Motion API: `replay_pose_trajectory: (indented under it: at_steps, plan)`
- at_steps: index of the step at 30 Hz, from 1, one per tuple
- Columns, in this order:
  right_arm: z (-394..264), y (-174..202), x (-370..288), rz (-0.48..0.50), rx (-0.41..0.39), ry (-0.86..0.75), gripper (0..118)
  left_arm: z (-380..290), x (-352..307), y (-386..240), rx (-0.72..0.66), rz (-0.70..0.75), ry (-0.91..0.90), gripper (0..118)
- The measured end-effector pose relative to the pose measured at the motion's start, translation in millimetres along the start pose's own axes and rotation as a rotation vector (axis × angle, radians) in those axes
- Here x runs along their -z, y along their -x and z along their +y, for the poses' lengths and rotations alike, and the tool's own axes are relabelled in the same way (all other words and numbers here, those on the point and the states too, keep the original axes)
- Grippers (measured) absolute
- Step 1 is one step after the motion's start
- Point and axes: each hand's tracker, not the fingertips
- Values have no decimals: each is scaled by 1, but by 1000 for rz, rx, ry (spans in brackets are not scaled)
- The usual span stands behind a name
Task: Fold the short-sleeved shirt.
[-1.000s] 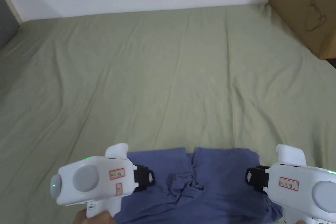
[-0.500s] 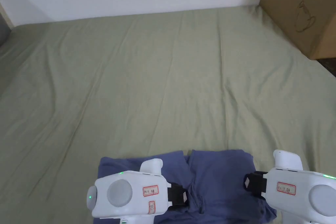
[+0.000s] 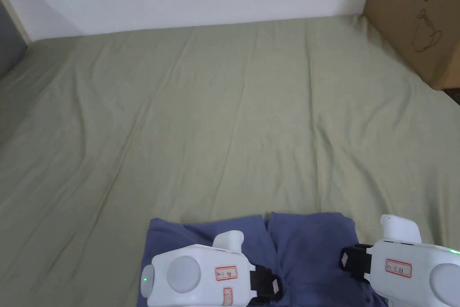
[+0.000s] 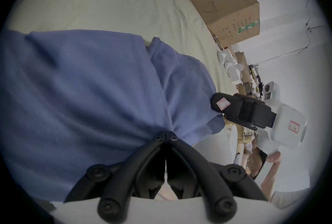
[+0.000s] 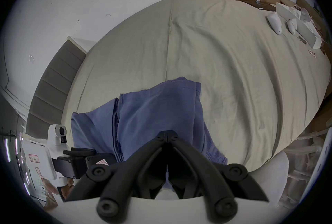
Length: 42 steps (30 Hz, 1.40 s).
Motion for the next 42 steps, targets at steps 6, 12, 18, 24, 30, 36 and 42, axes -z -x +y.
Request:
replay_pose_trajectory:
  at_steps: [6,12,18,24,30,36,42]
  plan:
    - [0,3,0,-5,-8,7,0,-8,17,-19,57,-33,82,1]
    - [6,6,-4,-3,-24,4,0,1,-40,9,5,-57,-51,1]
    - [7,15,1,-6,-44,16,0,10,-135,84,-89,132,-213,11]
    - [9,27,6,-22,-67,26,0,1,-173,143,-163,94,-257,115]
    - [18,40,11,6,-48,24,0,15,-161,147,-259,54,-250,116]
    - [16,50,16,-8,-99,49,0,29,-136,174,-238,-102,-253,118]
    - [14,55,21,-22,-108,69,0,26,-115,181,-343,-184,-197,6]
